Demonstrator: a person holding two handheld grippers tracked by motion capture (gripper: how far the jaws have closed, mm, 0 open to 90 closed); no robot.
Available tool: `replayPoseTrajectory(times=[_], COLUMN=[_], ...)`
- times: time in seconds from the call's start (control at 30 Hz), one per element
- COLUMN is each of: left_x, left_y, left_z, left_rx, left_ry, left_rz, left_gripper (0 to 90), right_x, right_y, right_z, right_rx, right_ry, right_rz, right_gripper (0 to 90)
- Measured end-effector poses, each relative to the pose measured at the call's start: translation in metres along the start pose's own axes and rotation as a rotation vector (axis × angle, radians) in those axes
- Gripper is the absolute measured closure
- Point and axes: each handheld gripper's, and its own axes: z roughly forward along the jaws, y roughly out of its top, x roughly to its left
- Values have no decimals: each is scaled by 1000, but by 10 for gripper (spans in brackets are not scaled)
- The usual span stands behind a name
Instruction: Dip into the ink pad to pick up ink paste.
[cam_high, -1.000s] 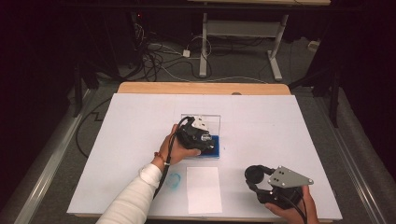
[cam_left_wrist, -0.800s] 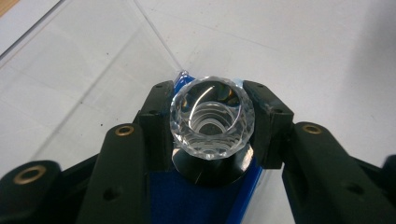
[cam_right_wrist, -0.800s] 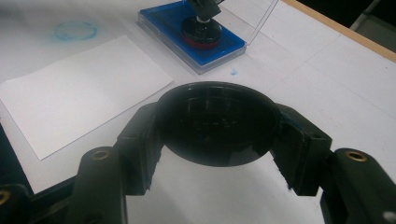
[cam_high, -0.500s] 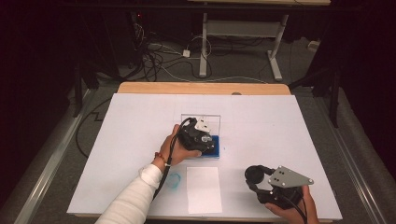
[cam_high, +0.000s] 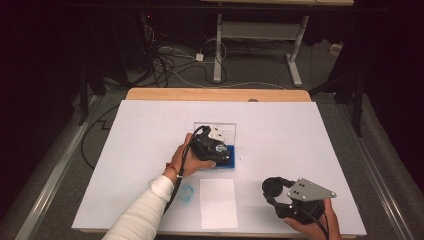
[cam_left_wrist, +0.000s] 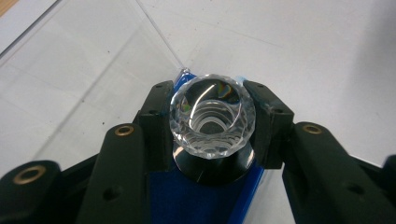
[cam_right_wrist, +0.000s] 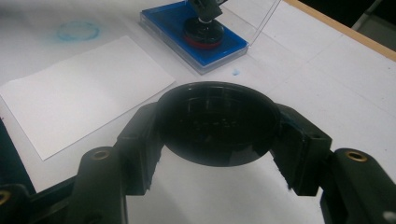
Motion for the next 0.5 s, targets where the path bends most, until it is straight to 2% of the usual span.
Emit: replayPoseTrajectory(times=[0.5], left_x=[-1], left_y=[3], left_z=[-1], left_rx=[28], left_ry=[9], left_rz=[12], left_gripper=[543], right_x=[0], right_y=[0], right_z=[0], right_rx=[1], right_ry=[0], right_rz=[-3], right_gripper=[387])
